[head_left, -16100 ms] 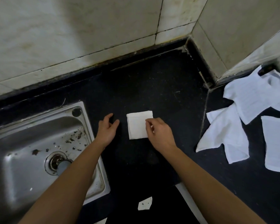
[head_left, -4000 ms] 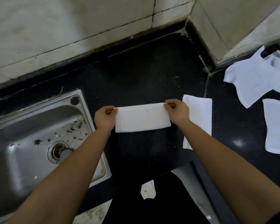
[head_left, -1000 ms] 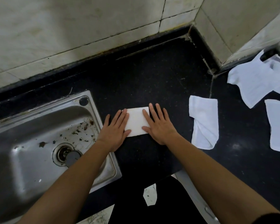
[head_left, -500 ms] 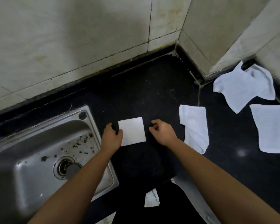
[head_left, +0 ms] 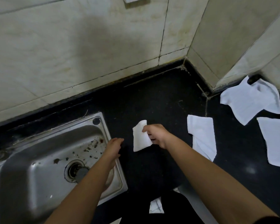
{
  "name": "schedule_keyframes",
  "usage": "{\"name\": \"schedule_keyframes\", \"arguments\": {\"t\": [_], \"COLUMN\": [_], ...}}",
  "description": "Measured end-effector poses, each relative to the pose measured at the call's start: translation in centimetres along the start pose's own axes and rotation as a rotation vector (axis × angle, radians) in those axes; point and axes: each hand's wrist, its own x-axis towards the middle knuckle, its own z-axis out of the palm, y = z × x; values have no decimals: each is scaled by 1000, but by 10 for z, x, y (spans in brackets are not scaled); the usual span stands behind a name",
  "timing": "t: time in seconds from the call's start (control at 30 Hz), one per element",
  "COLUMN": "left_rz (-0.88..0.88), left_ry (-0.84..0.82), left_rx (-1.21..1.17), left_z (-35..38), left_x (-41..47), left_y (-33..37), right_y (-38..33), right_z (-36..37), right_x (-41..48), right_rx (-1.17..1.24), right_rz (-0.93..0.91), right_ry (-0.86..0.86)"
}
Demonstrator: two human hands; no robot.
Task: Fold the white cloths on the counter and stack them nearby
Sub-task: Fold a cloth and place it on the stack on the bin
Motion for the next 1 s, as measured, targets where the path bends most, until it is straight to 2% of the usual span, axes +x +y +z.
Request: {"name": "schedule_keyframes", "arguments": {"t": [0.1, 0.2, 0.27, 0.33, 0.5, 0.7, 0.8, 1.0], "left_rz": [-32, -58, -87, -123, -136, -94, -12, 218], "left_ry": [-149, -442, -630, -760, -885, -952, -1040, -1148], "left_rx": [-136, -318, -441, -483, -273, 104, 298, 516], "left_z": [-2, 3, 10, 22, 58, 103, 134, 184], "left_x": [-8, -16, -20, -23, -33, -70, -114, -208], "left_y": [13, 22, 26, 27, 15, 9, 12, -17], "right_y": [-14, -17, -10, 5, 68, 125, 148, 215], "right_z": [-3, -19, -35, -53, -90, -122, -146, -183], "right_x": [-29, -58, -72, -80, -94, -144, -188, -277], "right_rx": [14, 89, 144, 174, 328, 536, 586, 599], "right_rz": [-79, -154, -188, -187, -103, -127, -194, -321], "right_ry": [-118, -237, -249, -186, 32, 94, 143, 261]}}
